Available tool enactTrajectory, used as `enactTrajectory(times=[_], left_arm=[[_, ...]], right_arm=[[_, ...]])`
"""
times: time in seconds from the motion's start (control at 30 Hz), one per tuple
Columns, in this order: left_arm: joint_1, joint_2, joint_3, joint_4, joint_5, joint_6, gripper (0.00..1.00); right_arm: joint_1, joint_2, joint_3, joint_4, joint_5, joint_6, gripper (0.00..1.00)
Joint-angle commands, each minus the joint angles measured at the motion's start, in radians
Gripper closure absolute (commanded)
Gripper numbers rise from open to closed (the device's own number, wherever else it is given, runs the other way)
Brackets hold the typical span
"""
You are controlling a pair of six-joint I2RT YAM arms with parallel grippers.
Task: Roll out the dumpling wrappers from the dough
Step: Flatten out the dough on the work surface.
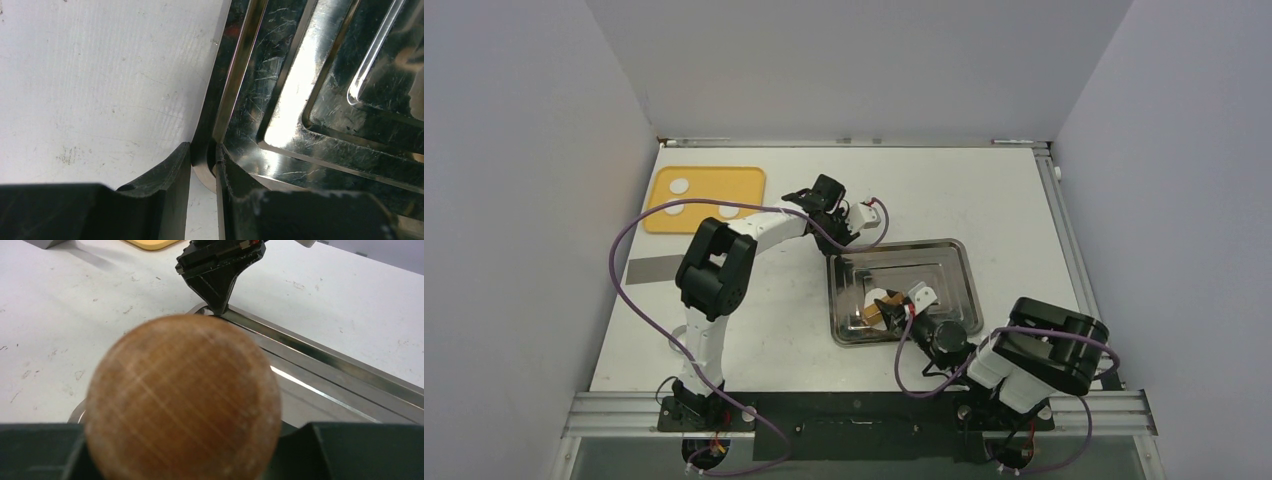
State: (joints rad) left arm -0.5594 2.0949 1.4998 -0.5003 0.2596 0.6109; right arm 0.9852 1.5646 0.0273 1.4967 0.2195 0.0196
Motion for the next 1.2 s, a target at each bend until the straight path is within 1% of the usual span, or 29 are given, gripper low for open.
enactTrajectory(times=[0.0,0.13,0.2,0.27,0.33,0.4,0.5,0.53,0.6,0.67,0.77,0.9,0.97,1.03,1.17], left_arm=[[0.006,0.055,-0.025,-0.1,-0.071,0.026,1.0],[0.004,0.056,-0.024,-0.102,-0.073,0.026,1.0],[0.003,0.053,-0.026,-0.1,-0.075,0.027,1.0],[0.003,0.053,-0.027,-0.098,-0.076,0.027,1.0],[0.003,0.054,-0.028,-0.099,-0.077,0.027,1.0],[0.003,0.056,-0.026,-0.1,-0.077,0.026,1.0],[0.003,0.057,-0.024,-0.103,-0.076,0.027,1.0],[0.003,0.057,-0.024,-0.102,-0.078,0.027,1.0],[0.003,0.059,-0.024,-0.102,-0.079,0.027,1.0],[0.001,0.061,-0.021,-0.102,-0.081,0.027,1.0],[0.001,0.063,-0.019,-0.105,-0.081,0.027,1.0],[0.0,0.06,-0.023,-0.102,-0.083,0.029,1.0],[-0.001,0.061,-0.023,-0.103,-0.085,0.029,1.0],[-0.002,0.06,-0.023,-0.102,-0.085,0.029,1.0],[-0.002,0.062,-0.021,-0.104,-0.086,0.029,1.0]], right_arm=[[-0.003,0.029,0.012,-0.259,0.078,0.072,0.92],[-0.017,0.202,0.026,-0.058,0.059,0.037,0.92],[-0.027,0.269,0.06,-0.029,0.04,0.034,0.92],[-0.018,0.301,0.062,0.009,0.041,0.05,0.92],[-0.001,0.276,0.01,0.051,0.065,0.081,0.92],[0.02,0.191,-0.02,-0.021,0.093,0.109,0.92],[0.083,0.049,-0.014,-0.239,0.153,0.145,0.92],[0.101,0.014,-0.015,-0.282,0.175,0.157,0.92],[0.108,-0.023,-0.021,-0.315,0.208,0.181,0.92],[0.094,0.005,-0.02,-0.296,0.217,0.166,0.92],[0.048,0.129,0.026,-0.223,0.16,0.13,0.92],[0.02,0.312,0.037,-0.018,0.126,0.143,0.92],[0.031,0.343,0.021,0.024,0.131,0.178,0.92],[0.067,0.312,0.002,-0.003,0.163,0.209,0.92],[0.155,0.179,0.0,-0.22,0.242,0.284,0.92]])
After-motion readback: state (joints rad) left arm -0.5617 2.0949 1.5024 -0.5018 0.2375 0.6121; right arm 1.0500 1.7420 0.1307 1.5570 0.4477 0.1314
